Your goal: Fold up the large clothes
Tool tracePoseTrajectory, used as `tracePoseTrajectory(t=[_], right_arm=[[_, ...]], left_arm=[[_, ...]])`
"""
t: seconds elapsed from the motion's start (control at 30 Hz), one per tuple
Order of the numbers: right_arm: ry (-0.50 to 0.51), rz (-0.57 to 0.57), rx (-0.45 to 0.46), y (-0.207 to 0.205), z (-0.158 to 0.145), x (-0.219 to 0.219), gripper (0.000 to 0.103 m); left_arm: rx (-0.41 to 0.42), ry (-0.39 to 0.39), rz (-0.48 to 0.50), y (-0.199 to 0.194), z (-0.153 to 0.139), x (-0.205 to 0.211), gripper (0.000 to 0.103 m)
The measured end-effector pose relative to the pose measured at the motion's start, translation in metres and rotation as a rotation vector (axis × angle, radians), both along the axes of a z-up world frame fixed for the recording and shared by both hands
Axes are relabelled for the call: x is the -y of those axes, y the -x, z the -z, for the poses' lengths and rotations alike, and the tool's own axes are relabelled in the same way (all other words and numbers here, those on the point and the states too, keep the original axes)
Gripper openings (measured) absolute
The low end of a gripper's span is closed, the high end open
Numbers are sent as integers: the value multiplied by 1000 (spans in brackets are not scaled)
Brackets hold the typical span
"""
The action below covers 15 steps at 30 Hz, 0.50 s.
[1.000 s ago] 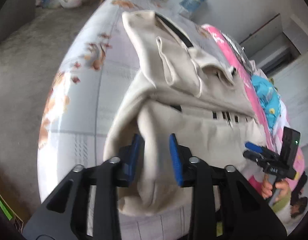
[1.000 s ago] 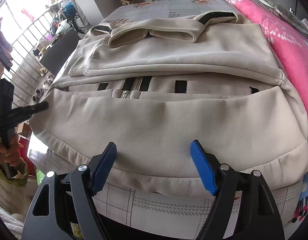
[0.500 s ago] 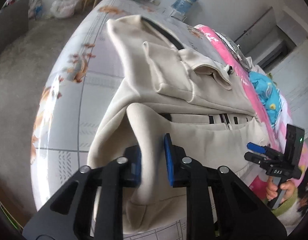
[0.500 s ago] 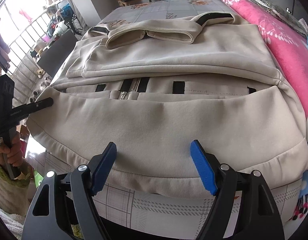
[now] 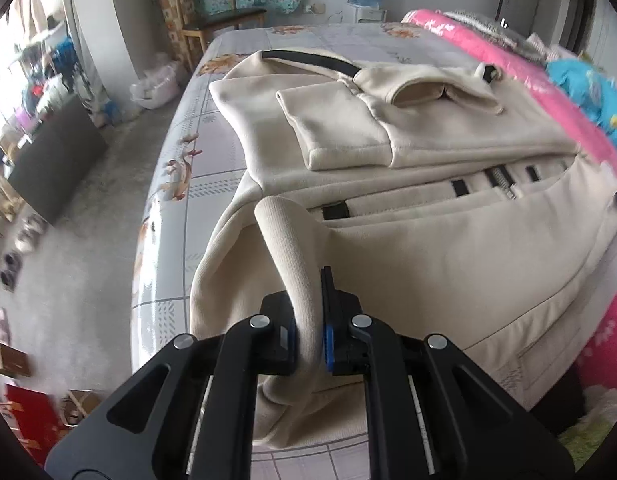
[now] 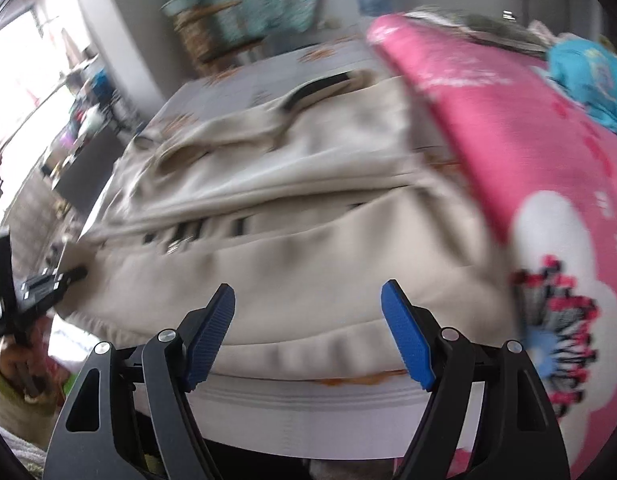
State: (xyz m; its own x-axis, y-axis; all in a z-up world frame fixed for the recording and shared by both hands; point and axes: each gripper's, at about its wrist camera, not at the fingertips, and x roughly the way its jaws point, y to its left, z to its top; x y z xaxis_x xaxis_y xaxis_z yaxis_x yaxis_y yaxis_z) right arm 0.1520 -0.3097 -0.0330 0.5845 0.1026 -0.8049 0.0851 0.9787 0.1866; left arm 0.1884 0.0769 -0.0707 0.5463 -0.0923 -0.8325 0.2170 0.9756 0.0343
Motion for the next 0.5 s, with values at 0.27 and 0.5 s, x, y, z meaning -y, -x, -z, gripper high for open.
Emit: tracePoseTrajectory(t=[0.27, 0.5], right_arm=[[-46, -3, -15, -43, 12, 44, 59], [-58, -13, -68, -68, 33, 59, 54]], left_arm=[[-5, -88, -53, -3, 2, 13, 10], [-19, -113, -90, -5, 2, 17, 10]])
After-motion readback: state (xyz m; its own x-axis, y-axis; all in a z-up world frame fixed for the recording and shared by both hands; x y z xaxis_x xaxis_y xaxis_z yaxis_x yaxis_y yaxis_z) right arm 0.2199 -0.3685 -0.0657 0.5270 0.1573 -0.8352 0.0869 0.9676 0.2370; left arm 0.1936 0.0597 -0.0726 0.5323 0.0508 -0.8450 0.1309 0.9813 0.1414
